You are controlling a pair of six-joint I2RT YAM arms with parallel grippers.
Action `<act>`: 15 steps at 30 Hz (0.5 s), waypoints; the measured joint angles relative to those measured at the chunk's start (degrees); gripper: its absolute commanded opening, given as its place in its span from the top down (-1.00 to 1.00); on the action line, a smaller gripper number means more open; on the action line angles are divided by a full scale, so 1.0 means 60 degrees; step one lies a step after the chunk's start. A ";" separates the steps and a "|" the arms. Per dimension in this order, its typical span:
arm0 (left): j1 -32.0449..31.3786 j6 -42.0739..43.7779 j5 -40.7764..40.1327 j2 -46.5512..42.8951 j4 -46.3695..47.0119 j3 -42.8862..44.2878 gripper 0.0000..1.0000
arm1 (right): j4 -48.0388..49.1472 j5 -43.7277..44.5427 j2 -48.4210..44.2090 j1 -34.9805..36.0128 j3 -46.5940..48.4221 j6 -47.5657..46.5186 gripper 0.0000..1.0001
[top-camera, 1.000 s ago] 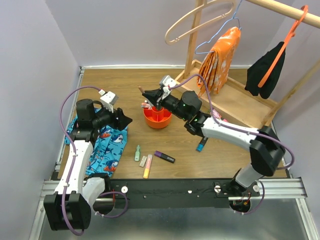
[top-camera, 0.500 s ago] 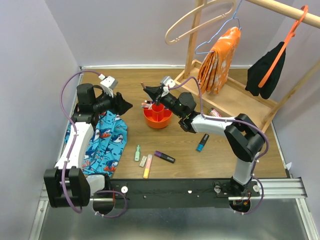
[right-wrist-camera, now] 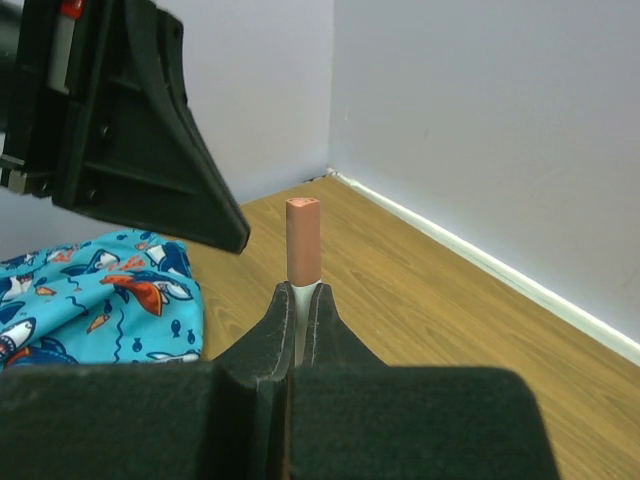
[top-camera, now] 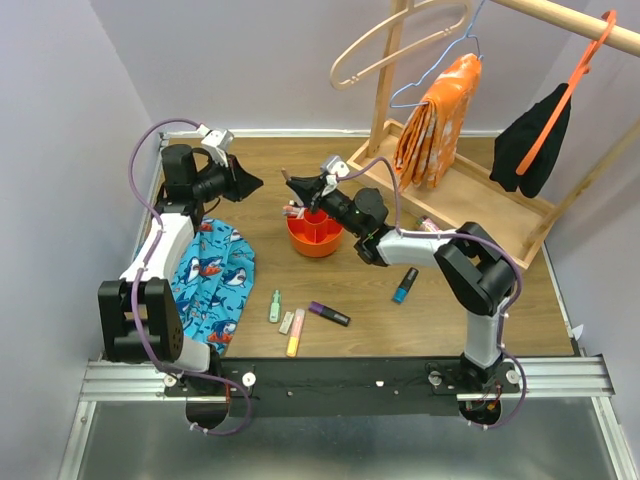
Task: Sort the stationery into containers
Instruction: Place the pen in the storage box.
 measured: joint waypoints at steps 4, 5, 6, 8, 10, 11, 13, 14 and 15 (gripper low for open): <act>-0.0160 -0.0233 0.0004 0.0375 0.0328 0.0153 0.71 | 0.0138 -0.0066 0.0339 0.0000 -0.0015 0.0098 0.99; -0.0193 -0.0259 0.0004 0.0426 0.0379 0.0160 0.71 | 0.0153 -0.0073 0.0386 0.0000 -0.0015 0.0102 0.99; -0.0240 -0.0288 0.0015 0.0514 0.0419 0.0178 0.72 | 0.0204 -0.0091 0.0481 0.0000 -0.0018 0.0120 0.99; -0.0350 -0.0357 0.0007 0.0678 0.0481 0.0255 0.72 | 0.0233 -0.0095 0.0572 0.0000 -0.0022 0.0135 0.99; -0.0499 -0.0401 0.0011 0.0882 0.0579 0.0321 0.72 | 0.0284 -0.0098 0.0692 0.0000 -0.0022 0.0146 0.99; -0.0554 -0.0415 0.0015 0.0947 0.0583 0.0353 0.72 | 0.0288 -0.0098 0.0718 0.0000 -0.0022 0.0153 0.99; -0.0652 -0.0426 0.0015 0.1093 0.0630 0.0444 0.72 | 0.0339 -0.0098 0.0783 0.0000 -0.0022 0.0164 0.99; -0.0692 -0.0426 0.0015 0.1169 0.0645 0.0495 0.72 | 0.0375 -0.0098 0.0816 0.0000 -0.0022 0.0164 0.99; -0.0725 -0.0430 0.0015 0.1213 0.0648 0.0532 0.72 | 0.0393 -0.0098 0.0827 0.0000 -0.0022 0.0168 0.99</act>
